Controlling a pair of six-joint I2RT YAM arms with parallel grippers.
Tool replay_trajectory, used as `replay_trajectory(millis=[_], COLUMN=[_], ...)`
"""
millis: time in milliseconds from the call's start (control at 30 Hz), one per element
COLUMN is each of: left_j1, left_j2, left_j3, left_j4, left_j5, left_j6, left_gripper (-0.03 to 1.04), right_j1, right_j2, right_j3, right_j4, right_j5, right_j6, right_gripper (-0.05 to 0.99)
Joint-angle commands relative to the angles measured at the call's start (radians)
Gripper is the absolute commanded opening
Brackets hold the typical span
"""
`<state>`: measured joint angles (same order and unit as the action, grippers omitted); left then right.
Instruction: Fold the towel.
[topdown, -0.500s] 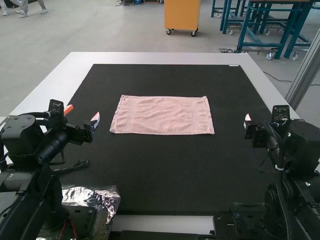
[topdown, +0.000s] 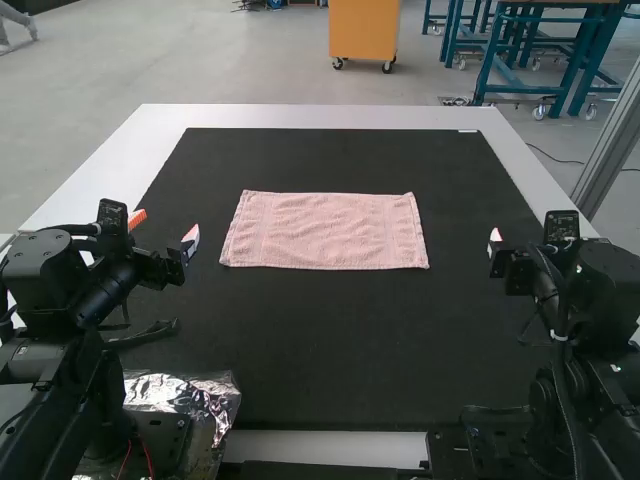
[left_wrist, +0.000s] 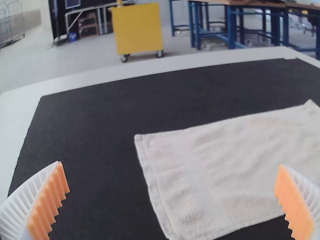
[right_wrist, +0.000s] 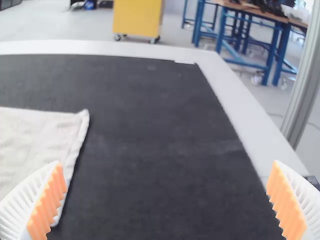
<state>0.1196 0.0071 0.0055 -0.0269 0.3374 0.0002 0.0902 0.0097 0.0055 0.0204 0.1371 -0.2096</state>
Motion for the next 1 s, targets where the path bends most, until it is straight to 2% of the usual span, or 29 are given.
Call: replay_trajectory(millis=[0,400,500,567,633,700,733,800,833,900,967], left_j1=[0.003,0.002,-0.001,-0.001,0.005,0.006,0.003,0.003,0.006,0.006,0.008], left_j2=[-0.007,-0.007,-0.007,-0.007,-0.007,-0.007,-0.007,-0.007,-0.007,-0.007,-0.007], left_j3=[-0.006,-0.006,-0.006,-0.006,-0.006,-0.006,-0.006,-0.006,-0.006,-0.006,-0.006], left_j4=[0.005,0.005,0.008,0.041,0.124,0.208,0.228,0.259,0.262,0.266,0.300], left_j5=[0.009,0.009,0.009,0.009,-0.023,-0.097,-0.141,-0.170,-0.198,-0.213,-0.216], left_j6=[0.011,0.011,0.015,0.018,0.037,0.135,0.139,0.164,0.193,0.210,0.211], left_gripper=[0.97,0.97,0.97,0.97,0.97,0.96,0.96,0.96,0.94,0.89,0.92], right_j1=[-0.009,-0.009,-0.009,-0.010,-0.009,-0.012,-0.015,-0.014,-0.009,-0.007,-0.010], right_j2=[-0.008,-0.010,-0.008,-0.008,-0.010,-0.010,-0.008,-0.008,-0.010,-0.010,-0.010], right_j3=[-0.007,-0.007,-0.007,-0.007,-0.007,-0.007,-0.007,-0.007,-0.007,-0.007,-0.007], right_j4=[0.006,0.003,0.004,0.050,0.139,0.228,0.240,0.231,0.230,0.242,0.270], right_j5=[-0.030,-0.050,-0.051,-0.050,-0.050,-0.047,-0.048,-0.051,-0.062,-0.064,-0.064], right_j6=[0.009,0.007,-0.036,-0.062,-0.062,-0.094,-0.152,-0.315,-0.355,-0.359,-0.399], right_gripper=[0.92,0.92,0.92,0.92,0.92,0.92,0.92,0.92,0.92,0.92,0.92])
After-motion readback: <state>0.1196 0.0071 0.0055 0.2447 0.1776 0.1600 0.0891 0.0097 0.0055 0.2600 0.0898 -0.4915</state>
